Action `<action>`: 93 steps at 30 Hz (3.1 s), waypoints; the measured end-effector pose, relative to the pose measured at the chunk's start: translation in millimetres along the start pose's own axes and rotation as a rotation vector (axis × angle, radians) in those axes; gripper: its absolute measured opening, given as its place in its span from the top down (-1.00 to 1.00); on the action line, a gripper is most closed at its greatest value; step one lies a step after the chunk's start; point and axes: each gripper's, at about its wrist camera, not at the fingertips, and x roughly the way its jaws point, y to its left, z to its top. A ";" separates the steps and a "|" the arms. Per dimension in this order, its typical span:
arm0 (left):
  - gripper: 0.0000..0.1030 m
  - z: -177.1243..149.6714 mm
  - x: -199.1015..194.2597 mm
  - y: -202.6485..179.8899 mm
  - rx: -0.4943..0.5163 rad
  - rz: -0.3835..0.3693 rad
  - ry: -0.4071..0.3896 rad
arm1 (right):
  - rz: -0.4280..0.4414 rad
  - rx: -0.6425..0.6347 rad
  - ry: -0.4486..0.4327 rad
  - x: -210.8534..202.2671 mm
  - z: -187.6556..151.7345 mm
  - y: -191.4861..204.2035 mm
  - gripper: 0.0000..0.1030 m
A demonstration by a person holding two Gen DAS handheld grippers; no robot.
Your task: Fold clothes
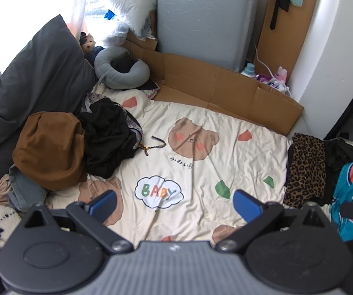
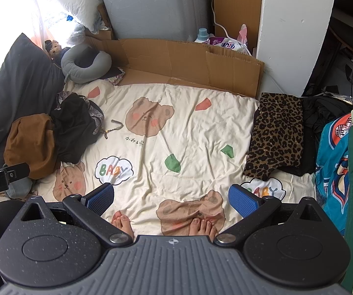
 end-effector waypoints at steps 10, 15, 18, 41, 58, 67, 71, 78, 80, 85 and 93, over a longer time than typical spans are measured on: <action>-0.98 0.7 -0.5 0.3 -0.001 0.005 -0.001 | 0.000 0.001 0.000 0.2 -1.1 -0.7 -0.99; -0.98 0.9 -0.5 0.1 -0.001 0.007 -0.001 | -0.001 0.003 -0.002 -0.1 -0.6 -2.5 -0.99; -0.98 0.6 -0.7 -0.3 0.002 0.012 -0.003 | -0.004 0.005 0.000 -0.1 -0.6 -1.4 -0.99; -0.99 2.4 1.2 12.4 0.009 0.017 0.023 | -0.010 -0.004 -0.003 5.6 12.7 3.8 -0.99; -0.99 2.9 7.8 64.0 -0.064 0.076 0.052 | -0.010 -0.040 0.006 17.0 39.4 1.3 -0.99; -0.99 15.9 8.2 84.7 -0.086 0.097 0.030 | -0.007 -0.057 0.019 34.2 53.7 7.0 -0.99; -0.99 20.7 10.8 90.1 -0.090 0.095 0.023 | -0.002 -0.066 0.023 41.2 59.2 12.3 -0.99; -0.99 27.8 21.9 95.2 -0.091 0.093 0.019 | 0.003 -0.072 0.025 54.5 72.0 19.2 -0.99; -0.99 29.7 25.7 96.5 -0.092 0.092 0.018 | 0.003 -0.074 0.026 59.2 75.4 21.1 -0.99; -0.99 35.1 36.0 99.4 -0.091 0.067 0.018 | 0.011 -0.072 0.031 71.0 84.3 24.8 -0.99; -0.99 46.9 62.0 98.2 -0.081 0.042 0.016 | 0.064 -0.076 0.035 91.0 102.9 29.8 -0.99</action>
